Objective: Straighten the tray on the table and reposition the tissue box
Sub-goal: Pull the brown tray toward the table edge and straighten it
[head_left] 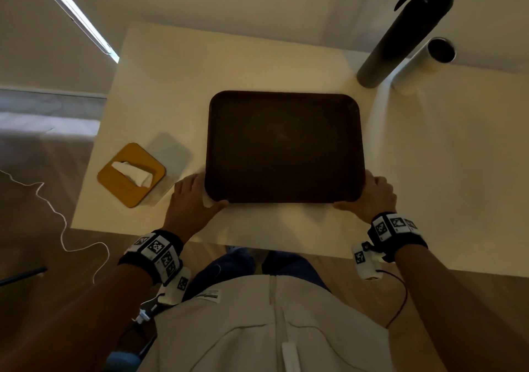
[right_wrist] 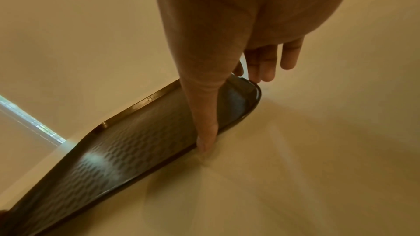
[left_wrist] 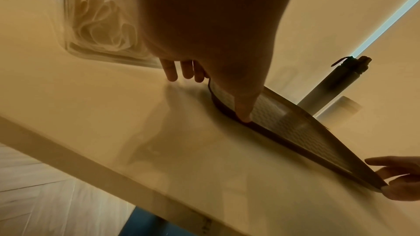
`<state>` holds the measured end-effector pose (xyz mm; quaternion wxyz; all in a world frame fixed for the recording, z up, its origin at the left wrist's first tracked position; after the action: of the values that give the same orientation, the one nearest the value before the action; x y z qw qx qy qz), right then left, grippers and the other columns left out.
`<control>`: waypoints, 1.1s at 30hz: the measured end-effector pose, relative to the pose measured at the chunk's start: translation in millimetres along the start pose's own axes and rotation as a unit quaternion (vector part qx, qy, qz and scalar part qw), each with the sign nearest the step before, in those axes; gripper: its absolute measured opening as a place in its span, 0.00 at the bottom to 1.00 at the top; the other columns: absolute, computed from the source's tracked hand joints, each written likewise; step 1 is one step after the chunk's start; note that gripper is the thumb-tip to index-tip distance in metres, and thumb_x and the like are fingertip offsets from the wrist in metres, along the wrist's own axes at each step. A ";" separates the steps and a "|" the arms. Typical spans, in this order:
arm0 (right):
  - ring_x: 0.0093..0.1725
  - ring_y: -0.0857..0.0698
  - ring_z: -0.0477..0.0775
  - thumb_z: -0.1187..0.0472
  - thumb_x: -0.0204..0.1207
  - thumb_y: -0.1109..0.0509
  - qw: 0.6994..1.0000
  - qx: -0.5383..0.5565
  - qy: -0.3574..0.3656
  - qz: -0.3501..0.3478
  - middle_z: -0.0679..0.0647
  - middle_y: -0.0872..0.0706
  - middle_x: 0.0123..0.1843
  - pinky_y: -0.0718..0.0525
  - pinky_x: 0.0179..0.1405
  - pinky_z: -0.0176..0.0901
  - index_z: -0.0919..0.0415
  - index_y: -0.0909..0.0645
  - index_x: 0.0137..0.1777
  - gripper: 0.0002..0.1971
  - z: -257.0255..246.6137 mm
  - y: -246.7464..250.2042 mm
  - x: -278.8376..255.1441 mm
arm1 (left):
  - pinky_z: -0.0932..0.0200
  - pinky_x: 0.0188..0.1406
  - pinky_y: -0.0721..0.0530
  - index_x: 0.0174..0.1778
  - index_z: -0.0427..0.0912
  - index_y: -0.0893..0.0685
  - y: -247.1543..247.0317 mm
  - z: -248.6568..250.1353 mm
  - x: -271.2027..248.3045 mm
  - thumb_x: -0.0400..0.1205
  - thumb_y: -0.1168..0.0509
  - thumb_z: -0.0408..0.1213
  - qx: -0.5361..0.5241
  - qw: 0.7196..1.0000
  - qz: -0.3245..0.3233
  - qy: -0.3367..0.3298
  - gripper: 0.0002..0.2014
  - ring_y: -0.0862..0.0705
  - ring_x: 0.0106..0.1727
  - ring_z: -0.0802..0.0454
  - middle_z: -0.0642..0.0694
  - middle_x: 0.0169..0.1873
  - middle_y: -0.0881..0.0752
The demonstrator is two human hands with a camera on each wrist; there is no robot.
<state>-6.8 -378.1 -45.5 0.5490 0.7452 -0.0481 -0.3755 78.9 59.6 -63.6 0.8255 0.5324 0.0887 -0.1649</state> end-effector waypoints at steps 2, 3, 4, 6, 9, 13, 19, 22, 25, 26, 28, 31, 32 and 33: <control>0.70 0.29 0.70 0.33 0.51 0.18 1.000 0.001 -0.004 0.001 0.64 0.27 0.71 0.28 0.70 0.66 0.54 0.37 0.77 0.56 -0.1 0.7 0.5 | 0.39 0.76 0.30 0.84 0.42 0.36 0.6 1.0 0.9 0.72 0.28 0.66 0.002 1.000 -0.006 0.005 0.50 0.33 0.78 0.37 0.39 0.77 0.28; 0.70 0.29 0.70 0.33 0.52 0.17 1.000 0.004 -0.004 0.000 0.64 0.26 0.70 0.28 0.69 0.66 0.55 0.36 0.76 0.55 -0.5 1.0 1.0 | 0.39 0.76 0.30 0.84 0.42 0.36 0.6 1.4 2.4 0.72 0.28 0.66 0.001 1.000 -0.011 0.007 0.50 0.33 0.78 0.37 0.39 0.77 0.28; 0.69 0.29 0.70 0.34 0.52 0.17 1.000 0.006 -0.001 0.001 0.64 0.26 0.69 0.28 0.69 0.65 0.55 0.36 0.76 0.55 -1.4 1.5 1.9 | 0.40 0.77 0.30 0.84 0.42 0.36 1.5 2.7 4.1 0.72 0.28 0.66 -0.001 1.000 -0.017 0.010 0.50 0.34 0.78 0.37 0.39 0.77 0.28; 0.69 0.29 0.69 0.33 0.52 0.17 1.000 0.005 0.007 0.005 0.64 0.26 0.69 0.28 0.69 0.65 0.55 0.35 0.75 0.54 -5.0 3.4 4.3 | 0.40 0.77 0.30 0.85 0.41 0.38 2.5 4.3 9.9 0.73 0.27 0.64 -0.004 0.999 -0.030 0.018 0.50 0.34 0.78 0.37 0.39 0.77 0.28; 0.69 0.29 0.69 0.33 0.53 0.18 1.000 0.001 0.011 0.008 0.64 0.27 0.69 0.28 0.69 0.64 0.56 0.36 0.76 0.54 -13.4 7.0 10.9 | 0.41 0.76 0.32 0.85 0.41 0.39 7.2 8.1 26.4 0.73 0.27 0.62 0.004 0.999 -0.043 0.025 0.50 0.33 0.77 0.36 0.37 0.76 0.27; 0.70 0.30 0.69 0.33 0.54 0.18 1.000 0.005 0.008 0.010 0.65 0.28 0.70 0.28 0.69 0.64 0.57 0.37 0.77 0.54 -29.2 15.0 25.0 | 0.37 0.75 0.30 0.85 0.44 0.41 15.1 13.7 55.6 0.75 0.26 0.57 0.010 0.995 -0.075 0.057 0.47 0.35 0.78 0.34 0.36 0.76 0.30; 0.70 0.30 0.70 0.32 0.54 0.19 0.999 0.028 0.010 0.015 0.65 0.28 0.70 0.28 0.68 0.64 0.57 0.36 0.76 0.54 -54.0 24.1 50.3 | 0.38 0.71 0.29 0.80 0.40 0.35 32.5 16.0 107.2 0.73 0.25 0.54 0.039 0.992 -0.101 0.069 0.43 0.31 0.73 0.32 0.33 0.70 0.25; 0.69 0.30 0.71 0.32 0.54 0.19 0.999 0.045 0.005 0.020 0.65 0.28 0.69 0.27 0.67 0.65 0.57 0.36 0.75 0.54 -62.7 26.6 61.3 | 0.38 0.69 0.29 0.79 0.40 0.34 42.8 20.6 128.2 0.72 0.23 0.51 0.038 0.991 -0.104 0.077 0.43 0.31 0.73 0.31 0.32 0.69 0.25; 0.69 0.30 0.70 0.33 0.53 0.18 0.998 0.061 0.001 0.024 0.64 0.28 0.69 0.29 0.68 0.65 0.56 0.37 0.75 0.54 -71.1 27.8 70.1 | 0.38 0.68 0.28 0.79 0.40 0.32 52.6 22.7 146.4 0.72 0.21 0.49 0.033 0.991 -0.103 0.082 0.42 0.30 0.72 0.30 0.31 0.68 0.25; 0.69 0.30 0.71 0.33 0.54 0.18 0.997 0.066 -0.001 0.024 0.64 0.29 0.70 0.30 0.69 0.65 0.56 0.37 0.75 0.54 -73.8 27.9 72.6 | 0.38 0.68 0.28 0.78 0.40 0.32 55.5 22.5 152.1 0.71 0.21 0.48 0.034 0.991 -0.102 0.080 0.42 0.30 0.72 0.30 0.31 0.68 0.25; 0.70 0.31 0.70 0.35 0.54 0.18 0.997 0.076 -0.004 0.025 0.64 0.29 0.70 0.31 0.70 0.65 0.55 0.37 0.76 0.53 -79.0 28.6 76.5 | 0.38 0.68 0.28 0.78 0.41 0.31 61.5 22.5 160.6 0.71 0.21 0.48 0.034 0.991 -0.102 0.082 0.41 0.30 0.72 0.30 0.30 0.68 0.25; 0.69 0.31 0.70 0.35 0.54 0.18 0.996 0.088 -0.004 0.028 0.63 0.30 0.70 0.31 0.70 0.65 0.54 0.38 0.76 0.53 -86.1 29.3 81.6 | 0.37 0.69 0.28 0.79 0.42 0.31 69.2 21.7 168.0 0.72 0.21 0.47 0.027 0.991 -0.098 0.087 0.41 0.31 0.73 0.30 0.30 0.68 0.25; 0.69 0.31 0.70 0.35 0.54 0.18 0.995 0.095 -0.003 0.029 0.63 0.30 0.70 0.31 0.70 0.66 0.54 0.38 0.77 0.53 -88.0 29.2 83.2 | 0.36 0.69 0.28 0.80 0.43 0.31 71.5 21.6 169.2 0.72 0.21 0.46 0.024 0.991 -0.096 0.086 0.41 0.31 0.73 0.29 0.30 0.68 0.26; 0.69 0.31 0.70 0.35 0.54 0.18 0.994 0.101 -0.003 0.028 0.63 0.30 0.70 0.31 0.71 0.66 0.54 0.39 0.77 0.54 -89.4 28.9 84.5 | 0.36 0.69 0.28 0.80 0.44 0.31 73.3 21.3 169.9 0.72 0.21 0.46 0.020 0.992 -0.095 0.085 0.41 0.31 0.73 0.29 0.30 0.68 0.26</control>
<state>118.2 -360.4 -53.3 0.4810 0.7943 -0.1083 -0.3549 263.1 37.8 -47.2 0.7846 0.5502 0.2052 -0.1990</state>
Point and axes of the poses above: each hand's wrist, its own x-axis towards the middle knuckle, its own y-axis out of the back of the hand, z = x × y, the point moved 8 cm from there along x, towards the middle knuckle
